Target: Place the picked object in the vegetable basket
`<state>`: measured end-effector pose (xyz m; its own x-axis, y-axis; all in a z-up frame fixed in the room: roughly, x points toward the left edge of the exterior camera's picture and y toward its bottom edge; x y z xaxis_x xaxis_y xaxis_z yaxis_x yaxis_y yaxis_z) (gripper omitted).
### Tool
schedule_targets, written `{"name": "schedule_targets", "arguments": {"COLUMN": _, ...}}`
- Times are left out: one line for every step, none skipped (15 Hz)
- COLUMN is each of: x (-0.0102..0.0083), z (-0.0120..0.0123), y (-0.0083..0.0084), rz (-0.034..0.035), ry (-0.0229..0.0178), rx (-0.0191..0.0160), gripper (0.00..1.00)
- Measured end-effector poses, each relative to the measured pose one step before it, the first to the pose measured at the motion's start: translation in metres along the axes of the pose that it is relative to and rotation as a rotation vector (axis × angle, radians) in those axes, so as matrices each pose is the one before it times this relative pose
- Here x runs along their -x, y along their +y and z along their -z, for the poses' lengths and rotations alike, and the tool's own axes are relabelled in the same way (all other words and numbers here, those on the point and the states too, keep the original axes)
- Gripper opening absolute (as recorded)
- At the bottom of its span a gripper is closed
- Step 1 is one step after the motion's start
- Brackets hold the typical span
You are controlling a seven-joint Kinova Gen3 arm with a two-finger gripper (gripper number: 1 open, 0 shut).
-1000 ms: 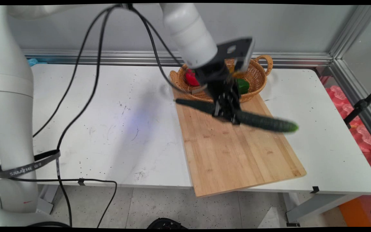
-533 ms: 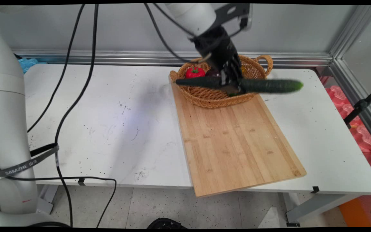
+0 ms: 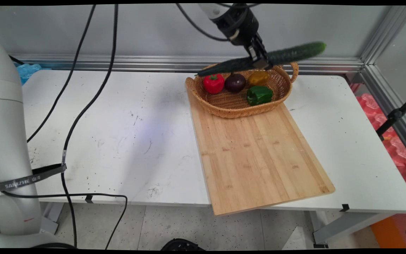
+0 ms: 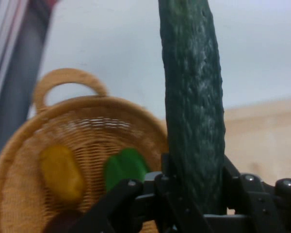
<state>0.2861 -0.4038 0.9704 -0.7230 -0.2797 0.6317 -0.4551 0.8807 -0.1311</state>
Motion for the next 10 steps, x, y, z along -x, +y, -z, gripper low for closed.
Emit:
{"name": "schedule_targets", "arguments": {"x": 0.00007, "z": -0.00269, "y": -0.00614, "rz": 0.02859, "ry": 0.00637, "rx": -0.02105, "gripper": 0.00}}
{"name": "schedule_targets", "arguments": {"x": 0.00062, "z": -0.00397, "y": -0.00634, "rz": 0.03281, "ry": 0.00649, "rx": -0.02238, "gripper": 0.00}}
{"name": "schedule_targets", "arguments": {"x": 0.00051, "z": -0.00635, "y": -0.00578, "rz": 0.03845, "ry": 0.00793, "rx": -0.02203, "gripper": 0.00}}
{"name": "schedule_targets", "arguments": {"x": 0.00019, "z": -0.00444, "y": -0.00303, "rz": 0.02254, "ry": 0.00498, "rx": -0.01236, "gripper": 0.00}}
{"name": "schedule_targets", "arguments": {"x": 0.00034, "z": -0.00378, "y": -0.00224, "rz": 0.01762, "ry": 0.00394, "rx": -0.00947, "gripper": 0.00}}
{"name": "schedule_targets", "arguments": {"x": 0.00072, "z": -0.00594, "y": -0.00293, "rz": 0.02523, "ry": 0.00594, "rx": -0.01288, "gripper": 0.00}}
{"name": "schedule_targets", "arguments": {"x": 0.00138, "z": -0.00872, "y": -0.00327, "rz": 0.03093, "ry": 0.00677, "rx": -0.01497, "gripper": 0.00}}
{"name": "schedule_targets", "arguments": {"x": 0.00147, "z": -0.00700, "y": -0.00211, "rz": 0.02142, "ry": 0.00379, "rx": -0.01014, "gripper": 0.00}}
{"name": "schedule_targets", "arguments": {"x": 0.00199, "z": -0.00687, "y": -0.00168, "rz": 0.02022, "ry": 0.00263, "rx": -0.00924, "gripper": 0.00}}
{"name": "schedule_targets", "arguments": {"x": 0.00300, "z": -0.00803, "y": -0.00150, "rz": 0.02165, "ry": 0.00161, "rx": -0.00928, "gripper": 0.00}}
